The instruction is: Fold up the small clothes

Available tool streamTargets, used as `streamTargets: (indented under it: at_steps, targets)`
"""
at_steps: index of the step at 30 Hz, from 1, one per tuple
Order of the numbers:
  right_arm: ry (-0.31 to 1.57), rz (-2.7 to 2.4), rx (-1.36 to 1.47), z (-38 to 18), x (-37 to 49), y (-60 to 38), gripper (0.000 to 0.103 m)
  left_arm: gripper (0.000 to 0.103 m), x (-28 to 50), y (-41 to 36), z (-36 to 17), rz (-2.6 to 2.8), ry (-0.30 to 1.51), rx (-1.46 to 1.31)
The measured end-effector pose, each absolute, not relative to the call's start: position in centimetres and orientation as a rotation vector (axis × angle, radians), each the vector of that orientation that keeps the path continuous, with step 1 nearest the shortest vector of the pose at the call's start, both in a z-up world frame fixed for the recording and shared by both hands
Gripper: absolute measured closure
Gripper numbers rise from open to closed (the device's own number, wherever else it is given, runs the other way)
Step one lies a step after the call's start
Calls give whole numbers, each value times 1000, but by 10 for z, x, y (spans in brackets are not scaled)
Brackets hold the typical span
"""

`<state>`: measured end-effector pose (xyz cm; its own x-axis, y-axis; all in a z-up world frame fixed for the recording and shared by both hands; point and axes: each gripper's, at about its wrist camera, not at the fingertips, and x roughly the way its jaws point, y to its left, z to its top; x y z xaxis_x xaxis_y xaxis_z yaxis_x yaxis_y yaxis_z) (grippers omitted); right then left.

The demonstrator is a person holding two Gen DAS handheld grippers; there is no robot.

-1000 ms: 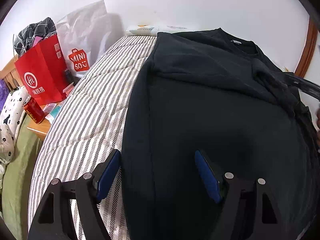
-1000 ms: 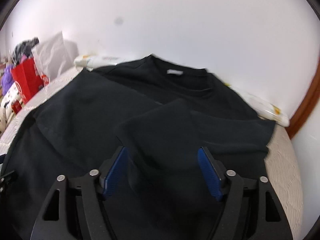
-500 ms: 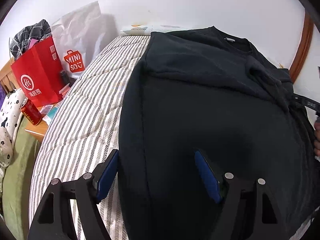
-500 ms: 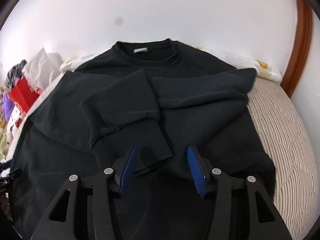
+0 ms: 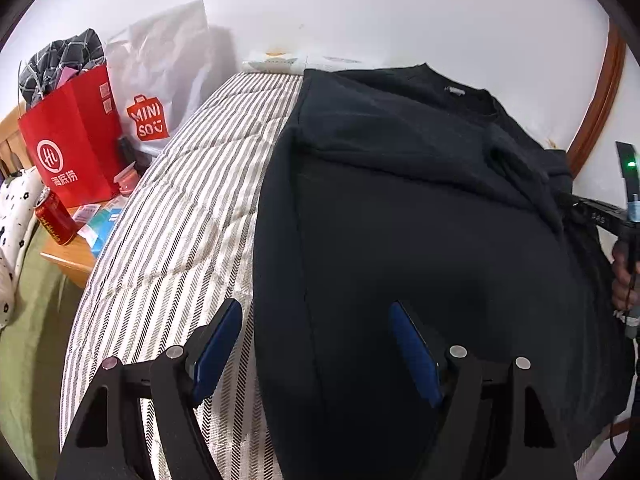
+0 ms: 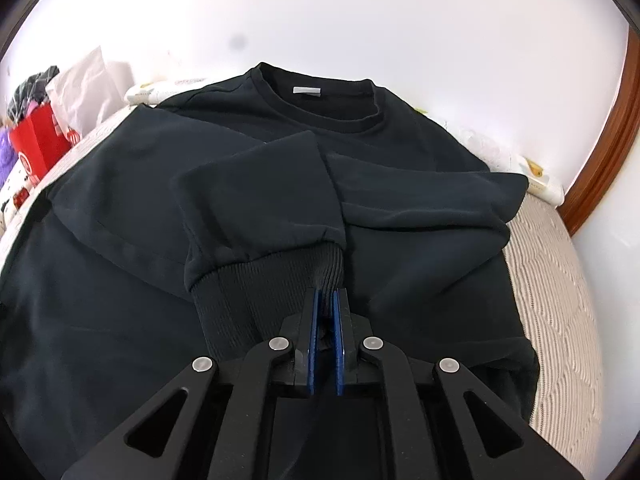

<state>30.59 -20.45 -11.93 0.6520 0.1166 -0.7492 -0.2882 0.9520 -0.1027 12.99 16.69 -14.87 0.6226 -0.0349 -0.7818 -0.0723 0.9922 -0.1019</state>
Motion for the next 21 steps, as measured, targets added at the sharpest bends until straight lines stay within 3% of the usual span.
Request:
streamTargets:
  at_steps: [5,9,15,21]
  targets:
    - [872,209,-200,-129,317,-204,92,28,128,171,-144,9,888,-137]
    - [875,261,-111,-109,318,-198,98,28,130,180,-141,16,880,-142]
    - [754,458,-41,-48,317,-133,98,28,136,191,-131,47,866,-145]
    - [745,588,19,-45,346,-53,97,28,144,194,-126,81,865,-149]
